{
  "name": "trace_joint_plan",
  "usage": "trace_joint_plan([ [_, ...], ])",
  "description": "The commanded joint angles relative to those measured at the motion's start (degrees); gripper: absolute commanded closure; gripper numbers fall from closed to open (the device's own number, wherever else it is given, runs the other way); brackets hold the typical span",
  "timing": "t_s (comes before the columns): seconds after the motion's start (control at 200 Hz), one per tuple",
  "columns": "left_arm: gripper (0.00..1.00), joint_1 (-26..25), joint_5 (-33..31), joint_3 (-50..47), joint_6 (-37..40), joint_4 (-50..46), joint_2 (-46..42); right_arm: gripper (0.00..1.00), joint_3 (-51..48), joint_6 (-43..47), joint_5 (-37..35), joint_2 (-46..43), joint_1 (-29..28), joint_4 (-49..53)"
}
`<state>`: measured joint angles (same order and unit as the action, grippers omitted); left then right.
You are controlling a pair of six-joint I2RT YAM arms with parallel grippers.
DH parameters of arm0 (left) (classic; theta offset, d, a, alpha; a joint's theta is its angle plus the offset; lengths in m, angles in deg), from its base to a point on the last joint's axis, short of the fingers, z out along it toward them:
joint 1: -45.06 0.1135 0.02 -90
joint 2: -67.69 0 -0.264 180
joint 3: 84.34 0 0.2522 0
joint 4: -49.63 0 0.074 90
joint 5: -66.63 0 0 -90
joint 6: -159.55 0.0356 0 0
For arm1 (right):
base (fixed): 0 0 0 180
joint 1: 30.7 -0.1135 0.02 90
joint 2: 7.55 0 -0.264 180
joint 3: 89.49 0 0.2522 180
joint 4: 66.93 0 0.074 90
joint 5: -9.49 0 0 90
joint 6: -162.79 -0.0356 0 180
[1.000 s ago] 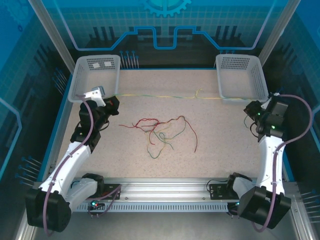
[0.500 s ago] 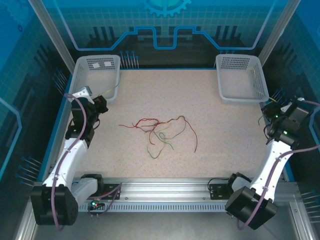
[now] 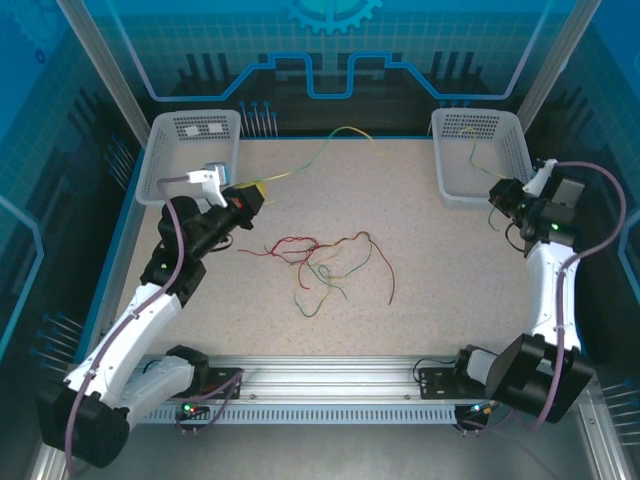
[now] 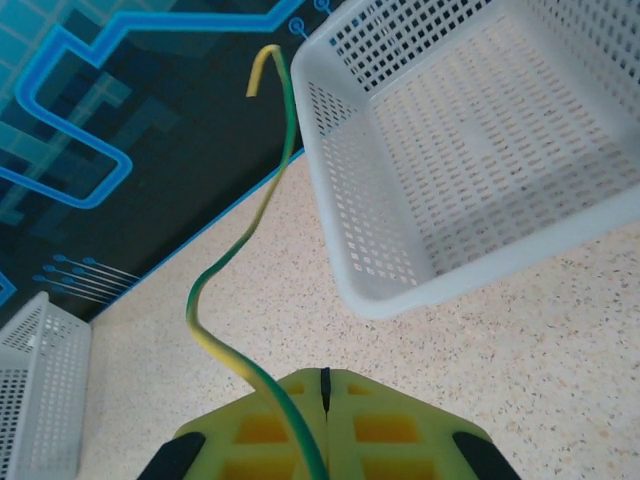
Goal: Untangle the cables
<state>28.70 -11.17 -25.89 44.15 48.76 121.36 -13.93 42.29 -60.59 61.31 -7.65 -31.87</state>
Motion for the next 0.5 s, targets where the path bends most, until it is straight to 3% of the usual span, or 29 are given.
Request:
trace_joint_plan([
  [0.0,1.00,-2.9,2.6,1.4,1.0,4.7,-1.6,1.00,3.0,1.4,-2.7,4.3,-1.9,-2.1],
  [0.165,1.00,-6.7,3.1,0.2,2.8,7.7,-3.3,1.00,6.8,1.0,-6.1,12.7,-2.6,-5.4],
  [0.495,1.00,-7.2,2.1,-2.4,3.9,6.0,-5.1,1.00,29.5,-0.4,-12.7,36.3,-2.8,9.3],
])
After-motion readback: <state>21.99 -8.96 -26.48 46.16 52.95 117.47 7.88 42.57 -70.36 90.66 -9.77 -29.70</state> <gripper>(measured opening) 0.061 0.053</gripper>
